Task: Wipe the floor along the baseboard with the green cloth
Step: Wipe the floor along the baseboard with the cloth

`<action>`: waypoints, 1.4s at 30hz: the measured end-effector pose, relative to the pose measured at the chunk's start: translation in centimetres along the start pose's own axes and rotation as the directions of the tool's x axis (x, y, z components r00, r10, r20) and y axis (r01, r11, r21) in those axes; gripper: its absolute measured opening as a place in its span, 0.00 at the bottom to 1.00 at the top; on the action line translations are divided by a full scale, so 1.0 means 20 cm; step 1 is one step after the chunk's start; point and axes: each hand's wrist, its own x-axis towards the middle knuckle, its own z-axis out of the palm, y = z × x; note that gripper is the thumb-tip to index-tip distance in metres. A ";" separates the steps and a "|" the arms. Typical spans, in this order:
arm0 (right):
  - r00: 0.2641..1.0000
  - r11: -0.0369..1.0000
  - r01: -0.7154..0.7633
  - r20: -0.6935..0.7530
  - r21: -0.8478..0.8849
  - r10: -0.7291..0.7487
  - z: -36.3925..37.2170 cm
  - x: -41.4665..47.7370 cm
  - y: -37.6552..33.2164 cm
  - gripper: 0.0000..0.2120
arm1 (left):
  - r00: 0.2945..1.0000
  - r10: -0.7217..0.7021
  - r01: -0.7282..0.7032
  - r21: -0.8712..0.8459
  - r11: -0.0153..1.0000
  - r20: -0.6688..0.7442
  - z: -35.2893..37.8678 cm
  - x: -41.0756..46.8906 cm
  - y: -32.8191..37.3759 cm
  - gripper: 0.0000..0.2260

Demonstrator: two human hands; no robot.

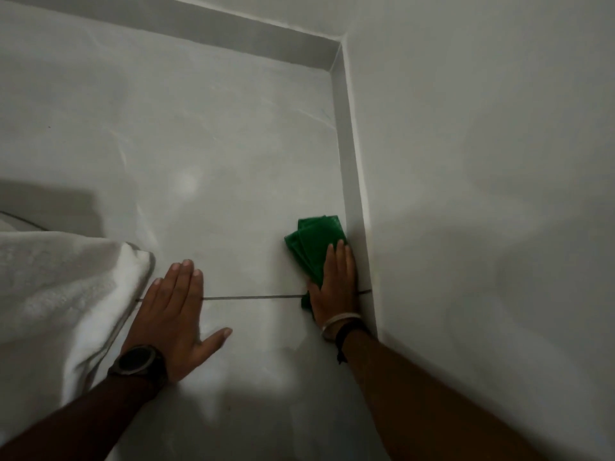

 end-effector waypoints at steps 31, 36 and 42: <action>0.994 0.998 -0.066 -0.083 -0.005 0.066 0.06 -0.09 -0.01 0.34 | 1.000 -0.018 0.018 0.021 1.000 -0.012 0.02 -0.01 -0.01 0.49; 0.998 0.997 -0.012 -0.057 -0.070 0.008 0.03 0.20 -0.04 0.35 | 1.000 -0.009 0.010 0.023 1.000 -0.022 0.03 0.00 -0.01 0.49; 0.998 0.998 0.041 -0.034 -0.057 -0.043 0.00 0.47 -0.05 0.36 | 1.000 -0.010 0.011 0.021 1.000 -0.029 0.03 0.00 -0.01 0.49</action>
